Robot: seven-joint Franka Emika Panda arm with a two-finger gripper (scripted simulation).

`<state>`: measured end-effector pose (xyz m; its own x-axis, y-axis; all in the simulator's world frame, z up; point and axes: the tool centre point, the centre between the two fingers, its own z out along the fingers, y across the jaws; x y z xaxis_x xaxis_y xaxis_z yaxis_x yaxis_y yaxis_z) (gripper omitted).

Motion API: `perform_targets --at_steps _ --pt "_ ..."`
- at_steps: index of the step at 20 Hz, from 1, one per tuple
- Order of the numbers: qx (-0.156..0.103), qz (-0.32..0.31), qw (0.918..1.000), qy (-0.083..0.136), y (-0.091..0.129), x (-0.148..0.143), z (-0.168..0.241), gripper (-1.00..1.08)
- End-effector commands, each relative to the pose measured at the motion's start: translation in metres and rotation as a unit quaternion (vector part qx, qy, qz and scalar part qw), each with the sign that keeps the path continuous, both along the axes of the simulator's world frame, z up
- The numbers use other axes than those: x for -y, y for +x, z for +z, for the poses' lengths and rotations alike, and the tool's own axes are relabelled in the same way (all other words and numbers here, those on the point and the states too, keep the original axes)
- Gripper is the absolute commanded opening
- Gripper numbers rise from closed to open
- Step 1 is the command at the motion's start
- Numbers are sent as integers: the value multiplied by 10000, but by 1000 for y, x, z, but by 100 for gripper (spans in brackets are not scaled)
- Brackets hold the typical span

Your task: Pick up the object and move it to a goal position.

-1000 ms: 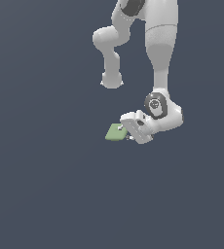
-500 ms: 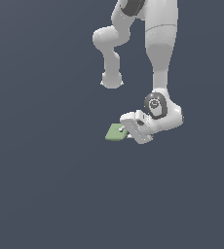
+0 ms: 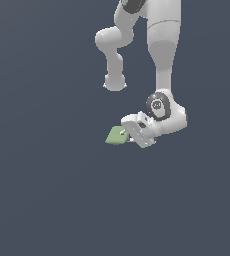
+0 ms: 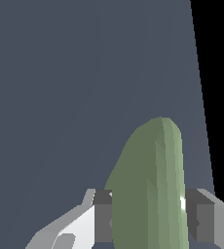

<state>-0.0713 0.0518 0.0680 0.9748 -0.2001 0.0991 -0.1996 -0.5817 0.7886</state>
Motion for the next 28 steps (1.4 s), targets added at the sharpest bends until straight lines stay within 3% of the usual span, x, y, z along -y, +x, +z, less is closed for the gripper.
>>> perform_targets --at_steps 1,28 --pt "5 -9 10000 0 6 10 13 -100" --pt "-6 -19 10000 -27 128 187 261 -100"
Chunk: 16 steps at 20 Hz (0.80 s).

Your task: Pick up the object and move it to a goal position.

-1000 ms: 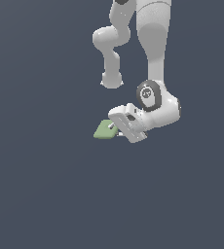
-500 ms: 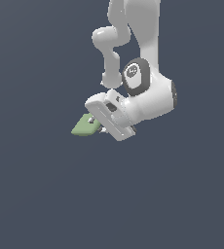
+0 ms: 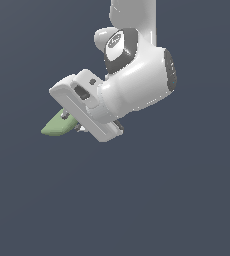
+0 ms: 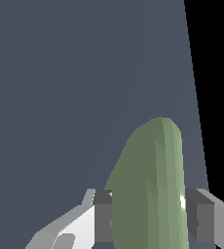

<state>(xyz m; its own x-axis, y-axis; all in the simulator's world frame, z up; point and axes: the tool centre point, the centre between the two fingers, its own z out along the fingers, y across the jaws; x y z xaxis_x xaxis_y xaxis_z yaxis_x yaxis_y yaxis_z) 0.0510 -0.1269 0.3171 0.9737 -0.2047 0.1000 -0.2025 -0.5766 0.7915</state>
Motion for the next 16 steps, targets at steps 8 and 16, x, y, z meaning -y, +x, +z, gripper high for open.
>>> perform_targets --at_steps 8,16 --pt "-7 15 10000 1 33 41 59 -100" --pt "-7 19 10000 5 52 64 92 -100"
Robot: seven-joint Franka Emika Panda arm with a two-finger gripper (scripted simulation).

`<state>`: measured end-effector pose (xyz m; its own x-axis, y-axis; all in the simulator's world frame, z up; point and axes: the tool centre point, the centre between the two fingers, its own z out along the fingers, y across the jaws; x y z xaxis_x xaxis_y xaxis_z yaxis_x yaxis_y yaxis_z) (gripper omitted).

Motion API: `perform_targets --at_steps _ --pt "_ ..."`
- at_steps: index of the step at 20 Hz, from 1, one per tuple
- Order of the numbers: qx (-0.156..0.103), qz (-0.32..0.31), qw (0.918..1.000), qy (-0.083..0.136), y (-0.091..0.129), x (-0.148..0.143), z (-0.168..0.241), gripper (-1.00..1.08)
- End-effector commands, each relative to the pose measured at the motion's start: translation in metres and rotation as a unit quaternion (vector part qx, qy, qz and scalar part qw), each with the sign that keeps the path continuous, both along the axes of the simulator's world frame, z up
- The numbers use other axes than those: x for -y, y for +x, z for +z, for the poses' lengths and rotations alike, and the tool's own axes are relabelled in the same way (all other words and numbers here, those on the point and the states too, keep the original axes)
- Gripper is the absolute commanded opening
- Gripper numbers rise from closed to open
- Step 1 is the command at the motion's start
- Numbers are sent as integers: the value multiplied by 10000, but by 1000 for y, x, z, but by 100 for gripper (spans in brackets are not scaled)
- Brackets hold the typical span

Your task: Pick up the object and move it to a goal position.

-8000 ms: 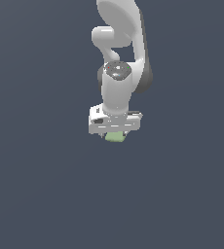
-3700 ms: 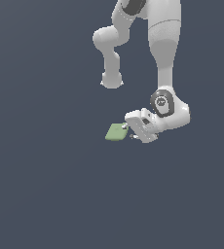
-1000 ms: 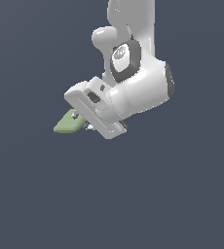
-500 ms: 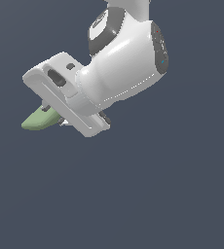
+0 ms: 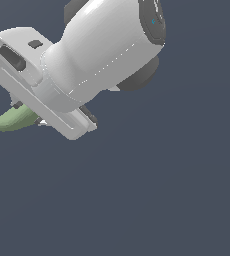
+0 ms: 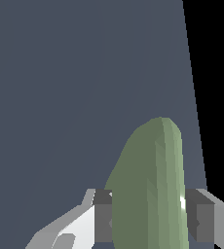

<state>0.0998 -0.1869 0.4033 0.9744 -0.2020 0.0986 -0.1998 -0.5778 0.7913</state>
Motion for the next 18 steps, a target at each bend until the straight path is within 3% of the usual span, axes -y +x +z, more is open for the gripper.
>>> perform_targets --at_steps 1,18 --pt "-1 4 10000 1 5 6 9 -100" --pt "0 1 10000 5 18 19 28 -100"
